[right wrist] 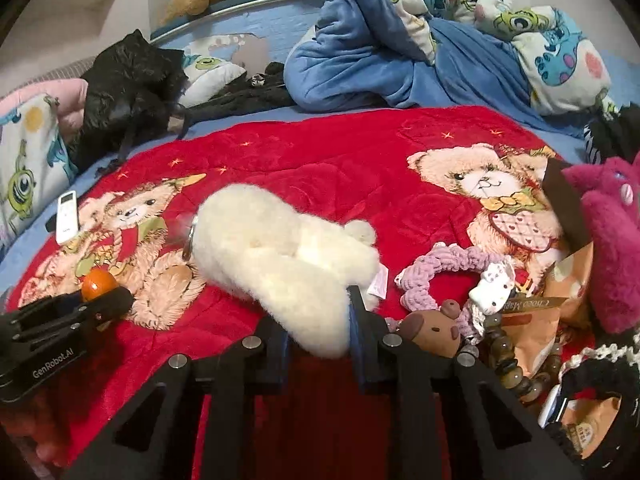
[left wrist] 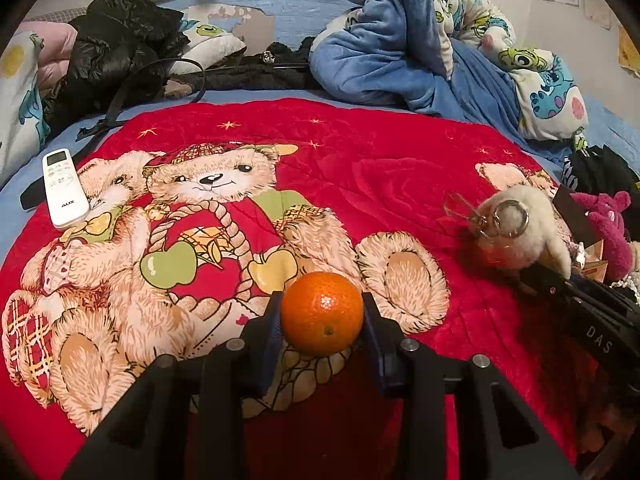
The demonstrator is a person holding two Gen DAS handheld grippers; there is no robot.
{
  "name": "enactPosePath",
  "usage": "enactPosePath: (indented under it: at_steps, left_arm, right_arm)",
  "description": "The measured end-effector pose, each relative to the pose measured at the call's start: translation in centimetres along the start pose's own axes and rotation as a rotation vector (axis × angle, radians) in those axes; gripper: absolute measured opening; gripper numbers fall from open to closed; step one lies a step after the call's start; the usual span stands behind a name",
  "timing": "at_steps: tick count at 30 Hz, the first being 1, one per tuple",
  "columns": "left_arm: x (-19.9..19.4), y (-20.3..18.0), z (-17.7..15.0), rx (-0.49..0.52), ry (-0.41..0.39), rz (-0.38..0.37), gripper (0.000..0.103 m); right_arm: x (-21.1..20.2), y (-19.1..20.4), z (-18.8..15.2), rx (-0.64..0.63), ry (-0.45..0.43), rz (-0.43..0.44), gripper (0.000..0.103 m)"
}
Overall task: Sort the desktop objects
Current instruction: 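Lift and carry the orange with left tool while right carries the plush to the box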
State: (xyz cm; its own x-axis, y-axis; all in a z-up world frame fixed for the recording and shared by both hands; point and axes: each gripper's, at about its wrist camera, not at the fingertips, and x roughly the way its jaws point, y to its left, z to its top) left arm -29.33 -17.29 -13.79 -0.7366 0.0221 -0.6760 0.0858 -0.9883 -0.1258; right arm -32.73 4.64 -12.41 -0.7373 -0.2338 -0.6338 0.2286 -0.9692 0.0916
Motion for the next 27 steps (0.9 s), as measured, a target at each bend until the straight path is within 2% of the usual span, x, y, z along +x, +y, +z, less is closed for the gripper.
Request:
enactPosePath:
  at_steps: [3,6,16,23,27]
  left_arm:
    - [0.0,0.0,-0.1,0.000,0.000,0.000,0.037]
    - [0.0,-0.1,-0.1,-0.002,-0.001,-0.002,0.037]
    - [-1.0,-0.1,-0.2,0.003,-0.050,-0.011,0.037]
    - [-4.0,-1.2,-0.8,0.048,-0.138,0.035,0.037]
    - [-5.8,-1.3,-1.4,0.040,-0.142,0.043,0.037]
  right_arm:
    - [-0.1,0.1,0.0,-0.002,-0.005,0.020,0.029]
    - [-0.3,0.1,-0.1,0.002,-0.012,0.036,0.030]
    - [-1.0,-0.5,-0.1,0.031,-0.049,0.069,0.020]
    - [-3.3,0.0,-0.2,0.038,-0.126,0.098,0.017]
    - [-4.7,0.0,-0.6,0.066,-0.145,0.123,0.016]
